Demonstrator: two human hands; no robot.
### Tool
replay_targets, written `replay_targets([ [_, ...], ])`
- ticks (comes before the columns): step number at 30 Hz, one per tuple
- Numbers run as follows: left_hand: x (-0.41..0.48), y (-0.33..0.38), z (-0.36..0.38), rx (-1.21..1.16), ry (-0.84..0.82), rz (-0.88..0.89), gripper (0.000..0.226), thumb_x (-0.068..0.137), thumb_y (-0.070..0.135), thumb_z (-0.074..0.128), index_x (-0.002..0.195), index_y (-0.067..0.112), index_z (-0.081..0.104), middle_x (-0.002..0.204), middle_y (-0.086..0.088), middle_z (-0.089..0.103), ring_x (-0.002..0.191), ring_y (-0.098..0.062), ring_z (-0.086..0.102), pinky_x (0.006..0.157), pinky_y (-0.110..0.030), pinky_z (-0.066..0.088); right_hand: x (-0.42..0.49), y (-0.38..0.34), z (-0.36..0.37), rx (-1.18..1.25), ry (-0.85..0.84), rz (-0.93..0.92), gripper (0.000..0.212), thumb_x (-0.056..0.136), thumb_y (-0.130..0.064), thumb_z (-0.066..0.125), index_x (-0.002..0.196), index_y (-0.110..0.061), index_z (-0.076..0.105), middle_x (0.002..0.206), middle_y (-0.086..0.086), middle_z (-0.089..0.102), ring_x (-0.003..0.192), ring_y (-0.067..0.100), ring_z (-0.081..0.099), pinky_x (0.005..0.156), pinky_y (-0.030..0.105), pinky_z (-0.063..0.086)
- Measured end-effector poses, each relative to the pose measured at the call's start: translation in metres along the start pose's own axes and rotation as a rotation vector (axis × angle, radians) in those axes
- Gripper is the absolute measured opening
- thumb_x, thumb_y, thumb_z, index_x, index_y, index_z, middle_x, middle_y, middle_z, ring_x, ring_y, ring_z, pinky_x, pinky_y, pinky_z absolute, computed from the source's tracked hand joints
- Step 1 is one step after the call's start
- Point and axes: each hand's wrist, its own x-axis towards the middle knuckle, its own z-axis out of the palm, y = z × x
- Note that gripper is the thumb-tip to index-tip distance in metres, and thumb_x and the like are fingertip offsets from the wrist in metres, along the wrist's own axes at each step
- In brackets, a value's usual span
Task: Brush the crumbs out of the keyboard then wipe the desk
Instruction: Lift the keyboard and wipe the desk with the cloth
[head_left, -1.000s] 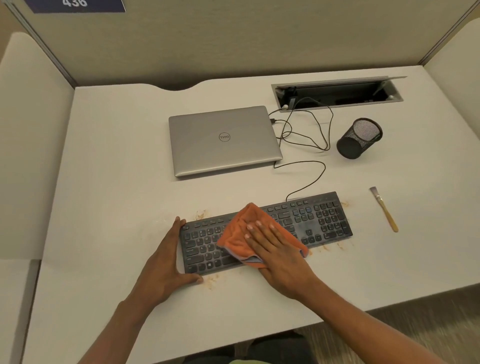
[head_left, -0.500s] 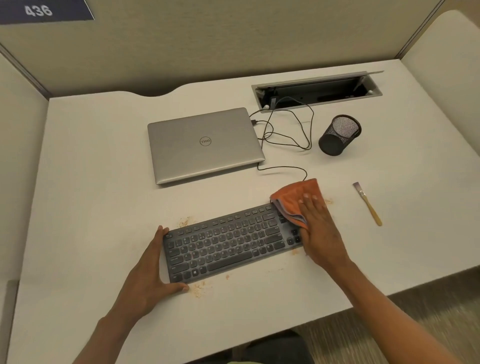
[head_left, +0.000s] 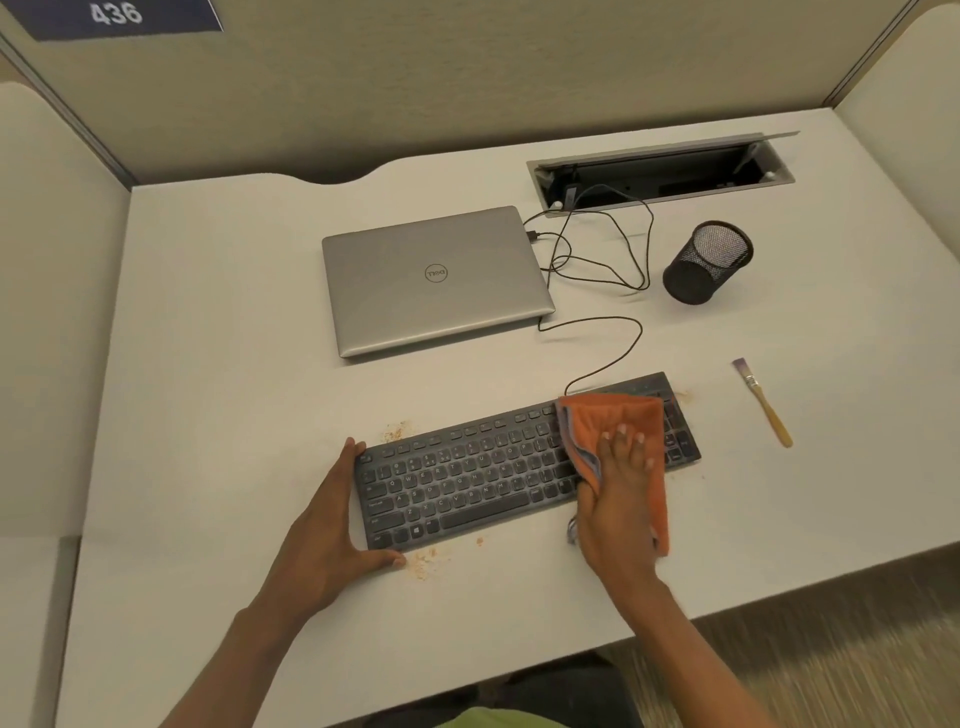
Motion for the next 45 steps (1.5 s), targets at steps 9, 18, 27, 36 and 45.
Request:
replay_targets([
  [9,0.001,-0.004,0.003,0.005,-0.015,-0.009,0.146,0.059,0.052,0.102,0.152,0.066,-0.010,0.165,0.031,0.011,0.151,0.002,0.021,0.126,-0.037,0.030,-0.038,-0.066,0.044,-0.008,-0.102,-0.149,0.070,0.108,-0.025,0.041,0.162,-0.020,-0.002,0.171,0.002,-0.015,0.156,0.015,-0.025,0.128,0.039,-0.014],
  [18,0.002,-0.007,0.004,-0.051,-0.016,0.030,0.139,0.063,0.057,0.098,0.155,0.059,-0.006,0.156,0.045,0.003,0.148,0.006,0.019,0.120,-0.022,0.025,-0.068,-0.101,0.076,-0.088,-0.240,-0.325,0.069,0.102,-0.039,0.022,0.165,-0.016,0.005,0.173,0.004,-0.006,0.158,0.016,-0.019,0.126,0.038,-0.012],
  [27,0.003,-0.010,0.010,-0.081,-0.027,0.019,0.134,0.057,0.099,0.070,0.161,0.055,-0.003,0.172,0.026,0.013,0.155,-0.004,0.027,0.124,-0.027,0.029,-0.081,-0.123,0.063,0.239,-0.465,-0.336,0.065,0.100,-0.034,0.031,0.164,-0.024,0.022,0.170,-0.014,0.005,0.157,0.001,-0.009,0.129,0.029,-0.006],
  [36,0.013,0.009,0.023,0.141,0.037,0.127,0.139,0.069,0.096,0.061,0.171,0.028,-0.004,0.179,0.009,-0.009,0.163,-0.006,-0.016,0.133,-0.036,-0.002,-0.074,-0.116,-0.012,0.872,-0.560,0.151,0.024,0.111,-0.023,0.045,0.128,-0.032,0.059,0.070,0.012,0.059,0.055,0.026,0.057,0.049,0.031,0.051],
  [45,0.067,0.103,0.061,0.417,-0.146,0.343,0.142,0.079,0.089,0.064,0.168,0.019,-0.022,0.170,0.003,-0.034,0.156,-0.014,-0.034,0.124,-0.031,-0.025,-0.071,-0.036,-0.101,1.375,-0.182,0.635,0.047,0.086,-0.026,0.068,0.132,-0.021,0.058,0.115,0.019,0.072,0.107,0.049,0.068,0.099,0.070,0.050],
])
